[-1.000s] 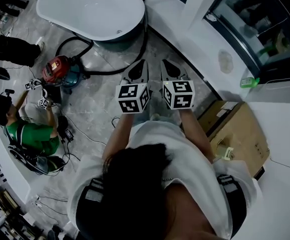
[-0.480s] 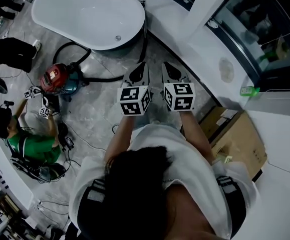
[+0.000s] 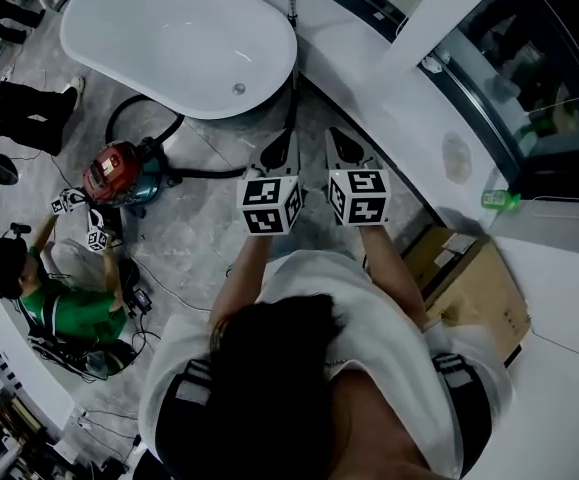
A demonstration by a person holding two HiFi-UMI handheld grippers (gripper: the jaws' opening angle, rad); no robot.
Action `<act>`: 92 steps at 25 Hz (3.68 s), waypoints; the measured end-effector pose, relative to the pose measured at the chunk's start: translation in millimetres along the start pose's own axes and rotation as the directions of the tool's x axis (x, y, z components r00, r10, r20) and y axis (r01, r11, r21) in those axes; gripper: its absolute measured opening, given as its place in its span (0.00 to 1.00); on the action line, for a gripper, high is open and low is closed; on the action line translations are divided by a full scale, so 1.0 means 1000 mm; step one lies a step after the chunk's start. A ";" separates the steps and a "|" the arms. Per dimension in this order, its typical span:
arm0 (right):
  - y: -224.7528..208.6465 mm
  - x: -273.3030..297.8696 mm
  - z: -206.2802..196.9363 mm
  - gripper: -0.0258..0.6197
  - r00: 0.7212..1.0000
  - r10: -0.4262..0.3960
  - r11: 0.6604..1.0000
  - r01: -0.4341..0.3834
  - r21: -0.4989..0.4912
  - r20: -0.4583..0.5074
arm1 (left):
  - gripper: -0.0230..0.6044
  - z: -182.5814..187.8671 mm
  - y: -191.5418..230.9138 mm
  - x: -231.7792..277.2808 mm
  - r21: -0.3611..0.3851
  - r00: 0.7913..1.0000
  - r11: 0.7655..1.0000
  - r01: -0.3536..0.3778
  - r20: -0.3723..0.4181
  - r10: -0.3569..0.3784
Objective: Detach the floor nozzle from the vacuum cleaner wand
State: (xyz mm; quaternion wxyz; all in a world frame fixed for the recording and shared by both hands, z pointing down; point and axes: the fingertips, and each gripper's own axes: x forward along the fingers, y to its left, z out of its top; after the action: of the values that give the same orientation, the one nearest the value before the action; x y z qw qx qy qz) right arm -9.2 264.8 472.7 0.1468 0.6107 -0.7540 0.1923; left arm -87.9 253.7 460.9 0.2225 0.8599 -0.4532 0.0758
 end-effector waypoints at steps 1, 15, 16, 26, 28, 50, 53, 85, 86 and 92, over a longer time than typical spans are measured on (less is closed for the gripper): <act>0.000 0.005 0.004 0.07 1.000 -0.002 1.000 0.002 -0.003 0.003 | 0.04 0.003 0.004 0.003 -0.004 1.000 1.000 0.002 0.002 -0.002; 0.004 0.058 0.038 0.07 0.999 -0.043 0.999 0.043 0.010 0.020 | 0.04 0.043 0.041 0.045 0.033 0.997 0.997 0.073 0.002 -0.074; 0.003 0.060 0.040 0.07 0.999 -0.049 0.999 0.049 0.013 0.022 | 0.04 0.045 0.041 0.047 0.037 0.997 0.996 0.079 0.001 -0.079; 0.004 0.071 0.044 0.07 0.997 -0.080 0.997 0.079 0.024 0.023 | 0.04 0.055 0.054 0.053 0.046 0.995 0.994 0.100 0.002 -0.100; 0.002 0.071 0.048 0.07 0.996 -0.085 0.996 0.084 0.029 0.034 | 0.04 0.058 0.054 0.053 0.045 0.994 0.993 0.107 0.012 -0.107; -0.031 0.128 0.078 0.07 0.997 -0.072 0.997 0.072 0.007 0.034 | 0.04 0.075 0.080 0.106 0.039 0.998 0.997 0.061 0.018 -0.062; -0.047 0.141 0.085 0.07 0.998 -0.058 0.998 0.058 0.002 0.026 | 0.04 0.079 0.080 0.125 0.036 0.999 0.999 0.035 0.015 -0.035; -0.183 0.274 0.145 0.07 0.987 0.141 0.986 -0.147 -0.082 -0.077 | 0.04 0.137 0.066 0.311 -0.041 0.989 0.988 -0.146 0.023 0.147; -0.184 0.274 0.145 0.07 0.987 0.143 0.985 -0.149 -0.083 -0.074 | 0.04 0.137 0.064 0.312 -0.040 0.989 0.989 -0.144 0.023 0.145; -0.197 0.286 0.148 0.07 0.985 0.148 0.986 -0.154 -0.066 -0.085 | 0.04 0.145 0.054 0.333 -0.020 0.993 0.993 -0.120 0.014 0.121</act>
State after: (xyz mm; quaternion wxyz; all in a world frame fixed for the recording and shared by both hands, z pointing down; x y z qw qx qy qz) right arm 125.1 -87.6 493.9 0.1840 0.5377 -0.7982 0.1996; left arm 50.3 -86.3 459.7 0.2222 0.8293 -0.5066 0.0785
